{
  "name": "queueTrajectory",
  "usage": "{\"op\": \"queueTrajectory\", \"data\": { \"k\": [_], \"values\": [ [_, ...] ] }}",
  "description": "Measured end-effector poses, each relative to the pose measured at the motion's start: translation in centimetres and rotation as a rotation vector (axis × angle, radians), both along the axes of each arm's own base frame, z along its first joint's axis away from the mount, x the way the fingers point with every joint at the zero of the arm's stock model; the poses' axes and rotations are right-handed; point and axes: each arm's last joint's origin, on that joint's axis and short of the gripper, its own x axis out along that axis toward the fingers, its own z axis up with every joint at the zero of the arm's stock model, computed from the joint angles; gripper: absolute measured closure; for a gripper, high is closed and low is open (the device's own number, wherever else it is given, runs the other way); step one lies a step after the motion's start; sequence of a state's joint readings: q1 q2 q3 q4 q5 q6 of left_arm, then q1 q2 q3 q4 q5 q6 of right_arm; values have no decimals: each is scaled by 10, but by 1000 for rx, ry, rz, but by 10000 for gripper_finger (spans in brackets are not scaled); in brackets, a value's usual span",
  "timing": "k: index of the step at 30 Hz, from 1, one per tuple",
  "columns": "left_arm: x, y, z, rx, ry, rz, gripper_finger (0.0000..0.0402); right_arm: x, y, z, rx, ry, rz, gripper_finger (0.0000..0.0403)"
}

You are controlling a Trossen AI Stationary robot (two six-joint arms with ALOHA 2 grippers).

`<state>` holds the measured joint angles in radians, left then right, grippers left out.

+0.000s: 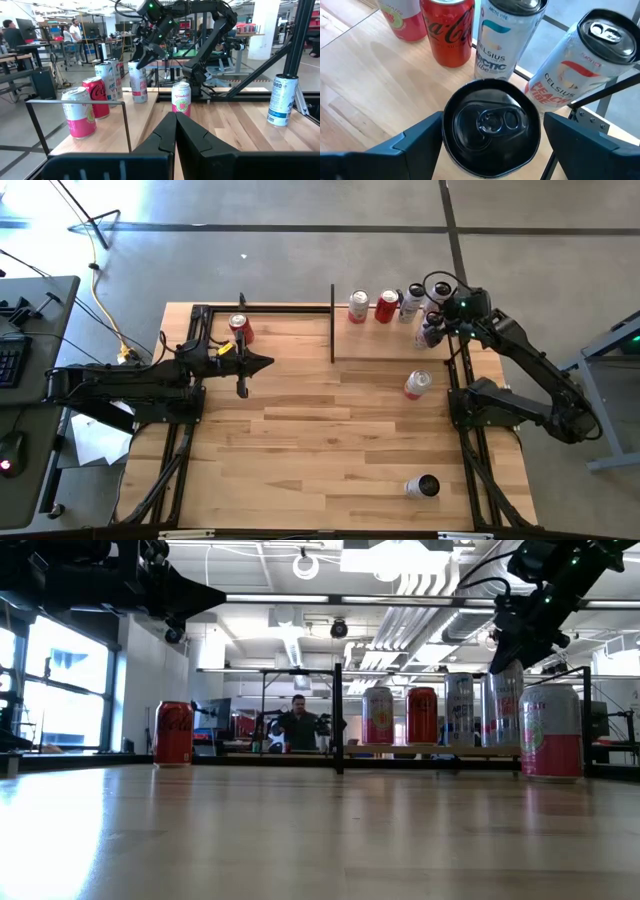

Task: Place canned beverage on shelf
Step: Put the white and pink soda can on the shelf aligned with the other white and pink soda can

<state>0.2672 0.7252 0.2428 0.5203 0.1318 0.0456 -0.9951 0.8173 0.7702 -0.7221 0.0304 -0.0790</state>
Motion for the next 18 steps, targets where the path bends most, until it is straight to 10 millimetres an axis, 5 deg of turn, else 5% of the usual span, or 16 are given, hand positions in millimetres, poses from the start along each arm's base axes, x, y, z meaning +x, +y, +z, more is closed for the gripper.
{"op": "queueTrajectory", "data": {
  "k": [18],
  "values": [
    [0,0,0,0,0,0,401,4,-6,10,-100,-77,-10,78]
  ]
}}
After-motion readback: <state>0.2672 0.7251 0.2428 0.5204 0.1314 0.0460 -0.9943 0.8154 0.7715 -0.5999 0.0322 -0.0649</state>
